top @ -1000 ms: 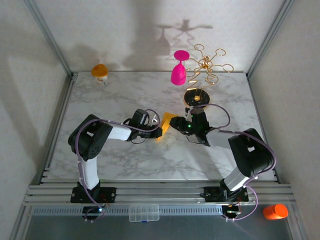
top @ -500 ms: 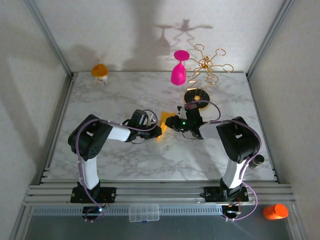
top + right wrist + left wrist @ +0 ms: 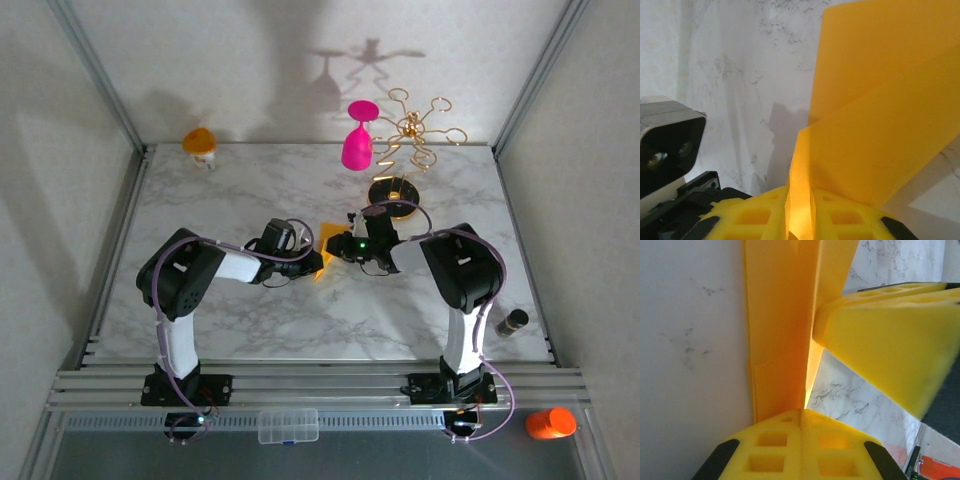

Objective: Fold a paper plane with a square sheet of paper (pick it up from the middle)
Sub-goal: Fold the wing for the fifth time at the center of the table.

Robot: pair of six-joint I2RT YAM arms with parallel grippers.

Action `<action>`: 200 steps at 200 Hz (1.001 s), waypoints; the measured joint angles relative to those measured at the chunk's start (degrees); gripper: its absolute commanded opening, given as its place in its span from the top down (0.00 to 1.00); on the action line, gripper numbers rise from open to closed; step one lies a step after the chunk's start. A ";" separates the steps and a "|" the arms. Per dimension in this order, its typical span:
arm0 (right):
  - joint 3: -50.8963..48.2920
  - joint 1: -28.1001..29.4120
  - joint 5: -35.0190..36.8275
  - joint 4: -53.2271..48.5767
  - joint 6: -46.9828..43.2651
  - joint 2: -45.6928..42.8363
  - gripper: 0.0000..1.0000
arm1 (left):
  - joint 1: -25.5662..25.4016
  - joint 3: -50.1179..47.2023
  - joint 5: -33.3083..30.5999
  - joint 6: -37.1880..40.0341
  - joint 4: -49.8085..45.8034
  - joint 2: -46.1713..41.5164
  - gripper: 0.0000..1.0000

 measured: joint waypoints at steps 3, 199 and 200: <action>0.00 0.00 -0.09 0.04 0.00 0.09 0.81 | 0.00 0.00 0.00 0.00 0.00 0.00 1.00; 7.28 0.00 -2.69 -10.23 -1.70 3.45 0.80 | 0.37 1.05 1.05 0.07 -1.73 0.31 0.87; 7.32 0.00 -2.69 -10.32 -1.70 3.45 0.80 | 0.37 1.05 1.05 0.07 -1.73 0.31 0.87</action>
